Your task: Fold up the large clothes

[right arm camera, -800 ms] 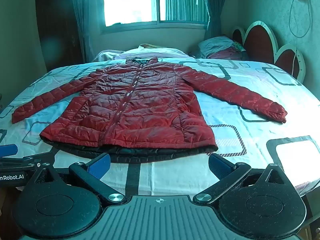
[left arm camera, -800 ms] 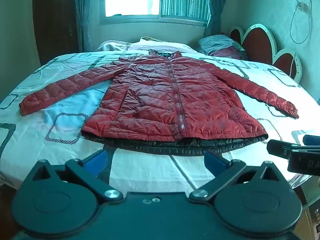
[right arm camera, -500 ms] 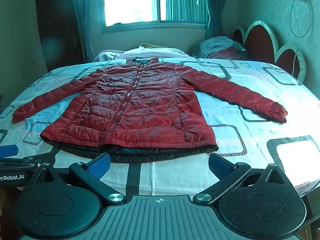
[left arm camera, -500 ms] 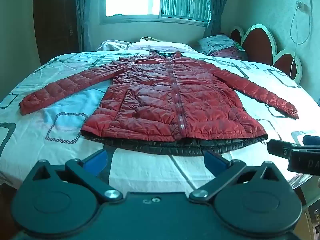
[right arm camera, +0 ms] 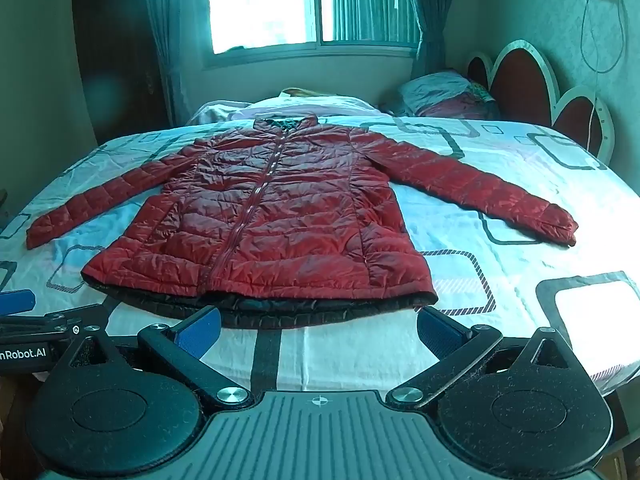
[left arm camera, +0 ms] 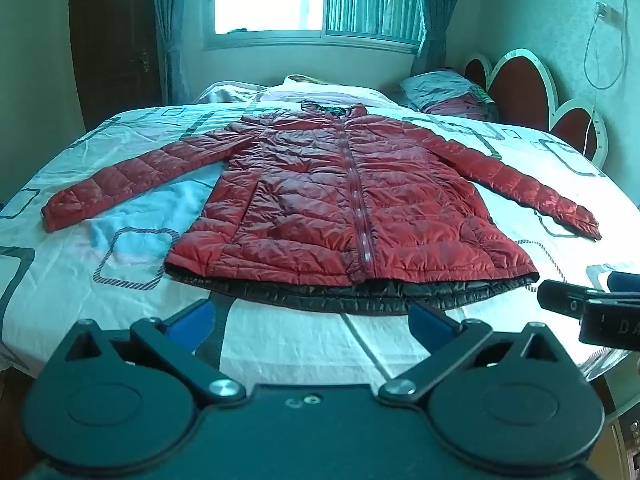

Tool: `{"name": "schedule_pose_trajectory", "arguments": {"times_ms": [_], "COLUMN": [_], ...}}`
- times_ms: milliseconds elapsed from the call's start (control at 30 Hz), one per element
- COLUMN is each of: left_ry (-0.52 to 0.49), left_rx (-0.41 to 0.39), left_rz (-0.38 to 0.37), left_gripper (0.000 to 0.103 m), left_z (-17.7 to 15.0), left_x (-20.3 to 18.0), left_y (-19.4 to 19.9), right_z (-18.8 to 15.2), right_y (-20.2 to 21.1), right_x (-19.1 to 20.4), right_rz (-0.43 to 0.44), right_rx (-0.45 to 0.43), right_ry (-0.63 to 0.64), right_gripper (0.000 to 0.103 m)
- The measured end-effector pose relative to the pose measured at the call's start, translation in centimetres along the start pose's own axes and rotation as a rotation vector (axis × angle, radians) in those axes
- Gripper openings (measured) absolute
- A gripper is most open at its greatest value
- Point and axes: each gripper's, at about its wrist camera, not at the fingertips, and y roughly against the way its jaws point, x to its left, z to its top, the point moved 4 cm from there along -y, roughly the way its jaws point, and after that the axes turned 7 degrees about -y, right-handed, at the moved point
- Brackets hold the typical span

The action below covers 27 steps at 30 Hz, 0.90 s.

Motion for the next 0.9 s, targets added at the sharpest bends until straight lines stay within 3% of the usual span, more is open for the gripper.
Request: {"name": "schedule_pose_trajectory", "arguments": {"times_ms": [900], "left_ry": [-0.011], "left_rx": [-0.003], "left_rz": [0.007], "left_gripper": [0.103], "left_z": [0.3], "left_x": [-0.82], "left_y": [0.25], "right_z": [0.36], "right_y": [0.0], "right_x": [-1.02], "right_rz": [0.005], "right_rx": [-0.003], "right_ry": [-0.006], "right_gripper": [0.103]}}
